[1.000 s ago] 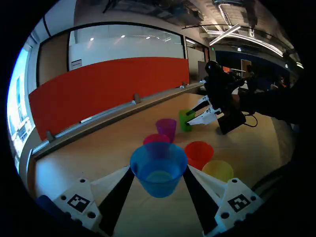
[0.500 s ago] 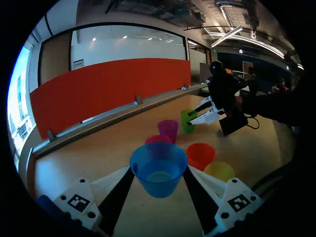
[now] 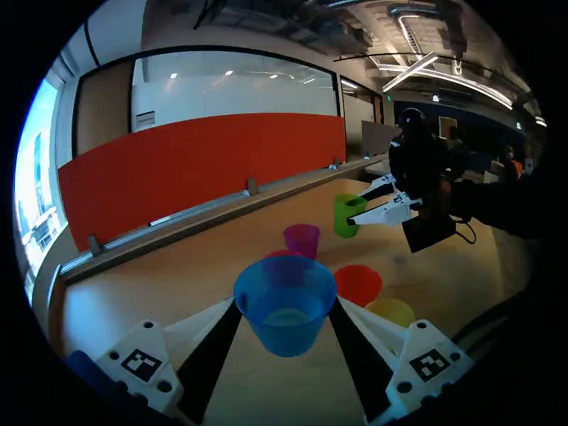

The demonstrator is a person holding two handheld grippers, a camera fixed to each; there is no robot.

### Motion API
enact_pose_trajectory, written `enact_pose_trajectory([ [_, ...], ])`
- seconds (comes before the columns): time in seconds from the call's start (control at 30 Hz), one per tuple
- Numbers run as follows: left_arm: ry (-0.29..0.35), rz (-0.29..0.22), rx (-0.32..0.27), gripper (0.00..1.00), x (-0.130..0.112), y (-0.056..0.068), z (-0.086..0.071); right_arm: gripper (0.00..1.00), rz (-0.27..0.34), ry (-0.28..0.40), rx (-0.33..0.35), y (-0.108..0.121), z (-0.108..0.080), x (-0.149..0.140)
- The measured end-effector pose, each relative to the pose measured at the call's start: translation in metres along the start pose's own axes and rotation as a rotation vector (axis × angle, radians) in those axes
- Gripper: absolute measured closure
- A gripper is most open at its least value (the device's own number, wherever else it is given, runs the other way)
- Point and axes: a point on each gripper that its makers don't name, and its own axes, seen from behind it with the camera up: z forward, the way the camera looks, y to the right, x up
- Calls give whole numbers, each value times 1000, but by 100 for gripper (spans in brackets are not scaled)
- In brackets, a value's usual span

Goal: Pour water

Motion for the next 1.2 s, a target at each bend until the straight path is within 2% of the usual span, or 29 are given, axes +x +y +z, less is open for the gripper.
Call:
enact_pose_trajectory([
  [0.37,54,-13,-3,15,15,14,-14,11,37,127,-1,-26,-37,31],
  [0.6,82,-17,-4,15,23,22,-22,11,4,183,-4,-40,-56,44],
  [0.87,101,-18,-7,16,29,33,-29,11,-35,242,15,-66,-73,59],
  [1.2,107,-39,-5,16,23,43,-34,10,-34,288,49,-95,-87,68],
])
